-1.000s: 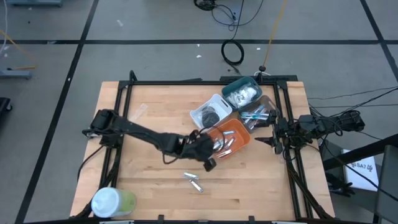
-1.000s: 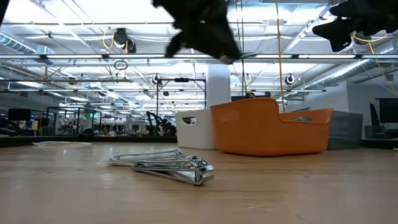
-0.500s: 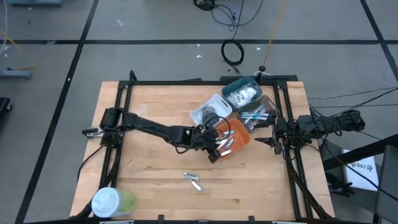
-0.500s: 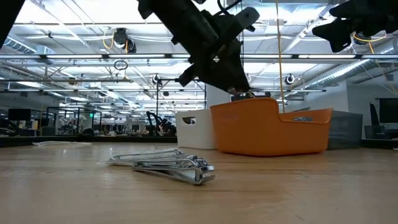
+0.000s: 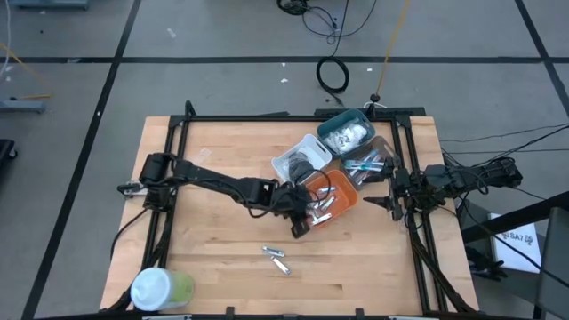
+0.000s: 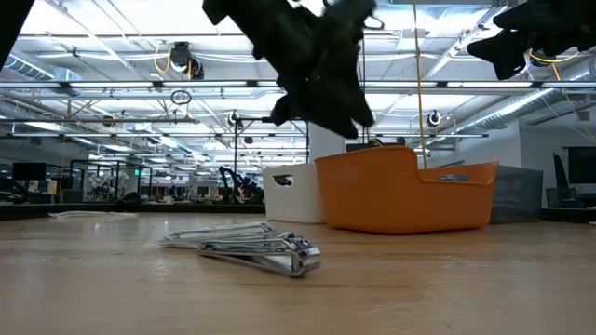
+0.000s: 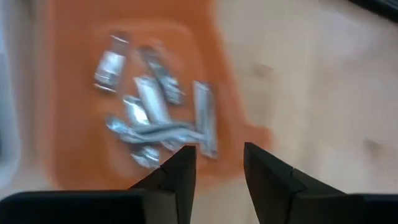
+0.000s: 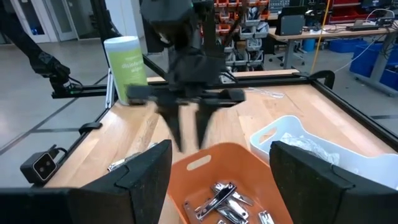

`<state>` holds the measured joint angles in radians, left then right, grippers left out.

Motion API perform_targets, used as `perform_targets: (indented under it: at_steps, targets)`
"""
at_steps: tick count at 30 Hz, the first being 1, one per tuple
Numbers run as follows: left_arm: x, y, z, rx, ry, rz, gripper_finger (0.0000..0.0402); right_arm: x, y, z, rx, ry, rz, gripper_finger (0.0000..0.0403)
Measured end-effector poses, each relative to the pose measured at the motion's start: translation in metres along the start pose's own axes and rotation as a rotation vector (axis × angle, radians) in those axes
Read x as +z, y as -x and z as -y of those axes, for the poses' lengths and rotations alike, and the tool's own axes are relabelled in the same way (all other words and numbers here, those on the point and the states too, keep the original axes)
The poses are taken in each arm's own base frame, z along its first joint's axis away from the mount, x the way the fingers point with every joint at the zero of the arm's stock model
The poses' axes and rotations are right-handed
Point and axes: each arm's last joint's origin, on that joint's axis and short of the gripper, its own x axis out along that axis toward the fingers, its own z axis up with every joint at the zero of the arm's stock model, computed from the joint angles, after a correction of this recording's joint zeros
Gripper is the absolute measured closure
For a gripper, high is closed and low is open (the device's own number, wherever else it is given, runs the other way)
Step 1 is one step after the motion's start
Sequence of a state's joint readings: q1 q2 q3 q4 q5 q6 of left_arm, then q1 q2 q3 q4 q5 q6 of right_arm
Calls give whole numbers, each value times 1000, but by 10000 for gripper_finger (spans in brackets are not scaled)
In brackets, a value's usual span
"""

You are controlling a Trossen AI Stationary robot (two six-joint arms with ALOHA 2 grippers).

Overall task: Pick & Place Travel size toiletries
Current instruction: Put the silver nail cutter into the orange bin

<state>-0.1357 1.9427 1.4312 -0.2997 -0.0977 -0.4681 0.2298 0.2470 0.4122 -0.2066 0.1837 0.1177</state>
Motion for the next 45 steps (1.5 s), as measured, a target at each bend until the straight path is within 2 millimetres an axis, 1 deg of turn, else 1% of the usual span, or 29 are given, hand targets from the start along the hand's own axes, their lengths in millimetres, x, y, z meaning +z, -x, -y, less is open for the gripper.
perform_targets:
  at_steps: [1, 4, 7, 12, 16, 21, 25, 30, 33, 36, 42, 45]
  targets:
    - [-1, 4, 3, -37, 3, -27, 273, 0, 0, 0, 0, 0, -1, 147]
    - [-13, 9, 12, -104, -10, -152, 278, 0, 0, 0, 0, 3, -1, 147]
    - [-27, 11, 21, -108, -6, -241, 282, 0, 0, 0, -1, 6, -4, 147]
    - [-43, 16, 48, -110, -80, -226, 284, 0, 0, 0, -3, 6, -5, 147]
    - [-62, 20, 66, -57, -193, -216, 284, 0, 0, 0, -3, 6, 0, 147]
    - [-95, 18, 68, 73, -423, -211, 284, 0, 0, 0, -3, 6, 0, 147]
    - [-113, 14, 65, 88, -519, -245, 284, 0, 0, 0, -3, 5, 1, 147]
    - [-112, 15, 69, 64, -464, -218, 284, 0, 0, 0, -3, 3, 1, 147]
    - [-114, 15, 73, 2, -489, -234, 284, 0, 0, 0, -3, 5, 1, 147]
    - [-118, 9, 74, -20, -507, -247, 284, 0, 0, 0, -3, 5, 1, 147]
    - [-127, -12, 71, -42, -498, -285, 284, 0, 0, 0, 0, 5, 2, 147]
    - [-128, -15, 70, -43, -471, -290, 284, 0, 0, 0, 0, 5, 1, 147]
